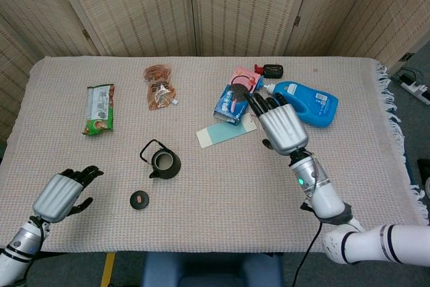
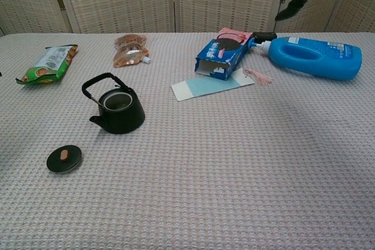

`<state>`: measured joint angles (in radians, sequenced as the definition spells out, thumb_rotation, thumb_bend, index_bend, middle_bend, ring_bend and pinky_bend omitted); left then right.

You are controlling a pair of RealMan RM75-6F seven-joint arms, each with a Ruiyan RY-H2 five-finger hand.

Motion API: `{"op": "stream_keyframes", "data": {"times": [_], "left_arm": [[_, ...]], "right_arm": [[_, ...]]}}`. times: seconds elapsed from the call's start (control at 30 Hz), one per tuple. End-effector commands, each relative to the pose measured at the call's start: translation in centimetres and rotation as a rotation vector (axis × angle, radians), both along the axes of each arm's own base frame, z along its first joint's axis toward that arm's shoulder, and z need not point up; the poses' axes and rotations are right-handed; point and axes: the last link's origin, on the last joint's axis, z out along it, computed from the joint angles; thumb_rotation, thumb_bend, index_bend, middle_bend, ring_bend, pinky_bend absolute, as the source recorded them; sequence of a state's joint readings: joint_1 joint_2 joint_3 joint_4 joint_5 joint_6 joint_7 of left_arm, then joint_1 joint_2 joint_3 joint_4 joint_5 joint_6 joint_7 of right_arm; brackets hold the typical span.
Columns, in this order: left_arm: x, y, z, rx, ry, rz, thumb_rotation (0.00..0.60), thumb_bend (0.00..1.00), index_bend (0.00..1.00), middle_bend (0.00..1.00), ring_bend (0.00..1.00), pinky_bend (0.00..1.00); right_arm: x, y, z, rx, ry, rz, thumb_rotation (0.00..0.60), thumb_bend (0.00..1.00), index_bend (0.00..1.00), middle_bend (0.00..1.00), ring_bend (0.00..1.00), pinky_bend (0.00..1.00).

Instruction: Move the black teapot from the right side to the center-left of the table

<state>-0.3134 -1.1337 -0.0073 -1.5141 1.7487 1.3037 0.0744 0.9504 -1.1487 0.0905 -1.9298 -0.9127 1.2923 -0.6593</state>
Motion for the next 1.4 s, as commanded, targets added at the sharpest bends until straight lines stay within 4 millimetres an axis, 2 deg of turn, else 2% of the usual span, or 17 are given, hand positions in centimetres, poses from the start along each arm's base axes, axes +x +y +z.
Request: {"op": "stream_keyframes", "data": {"times": [0.03, 0.13, 0.23, 0.4, 0.6, 0.97, 1.4], "left_arm": [[1.2, 0.1, -1.5, -0.09, 0.024, -0.046, 0.6, 0.25, 0.25, 0.26, 0.62, 0.55], [1.9, 0.0, -2.6, -0.147, 0.043, -0.072, 0.6, 0.25, 0.25, 0.26, 0.69, 0.61], [2.8, 0.1, -4.2, -0.211, 0.078, -0.106, 0.6, 0.25, 0.24, 0.26, 0.72, 0.65], [4.1, 0.5, -6.4, -0.268, 0.103, -0.133, 0.6, 0.25, 0.21, 0.25, 0.74, 0.67], [4.5, 1.2, -8.4, -0.308, 0.147, -0.11, 0.6, 0.25, 0.15, 0.2, 0.74, 0.68], [4.4, 2.2, -10.7, -0.317, 0.16, -0.079, 0.6, 0.25, 0.18, 0.19, 0.75, 0.68], [3.4, 2.5, -11.1, -0.291, 0.198, -0.052, 0.6, 0.25, 0.25, 0.22, 0.75, 0.68]], "right_arm": [[-3.1, 1.8, 2.4, -0.029, -0.027, -0.043, 0.6, 0.12, 0.02, 0.17, 0.28, 0.22], [-4.7, 2.7, 3.4, -0.045, -0.031, -0.061, 0.6, 0.12, 0.02, 0.17, 0.29, 0.22], [-6.5, 3.6, 4.1, -0.053, -0.041, -0.092, 0.6, 0.12, 0.02, 0.17, 0.29, 0.22], [-8.5, 4.8, 4.5, -0.052, -0.061, -0.124, 0.6, 0.12, 0.02, 0.17, 0.29, 0.22], [-10.3, 5.8, 4.6, -0.053, -0.088, -0.158, 0.6, 0.12, 0.03, 0.17, 0.29, 0.22], [-11.7, 6.4, 4.9, -0.061, -0.131, -0.183, 0.6, 0.12, 0.03, 0.18, 0.3, 0.22], [-12.7, 6.6, 5.0, -0.056, -0.166, -0.21, 0.6, 0.12, 0.05, 0.18, 0.31, 0.22]]}}
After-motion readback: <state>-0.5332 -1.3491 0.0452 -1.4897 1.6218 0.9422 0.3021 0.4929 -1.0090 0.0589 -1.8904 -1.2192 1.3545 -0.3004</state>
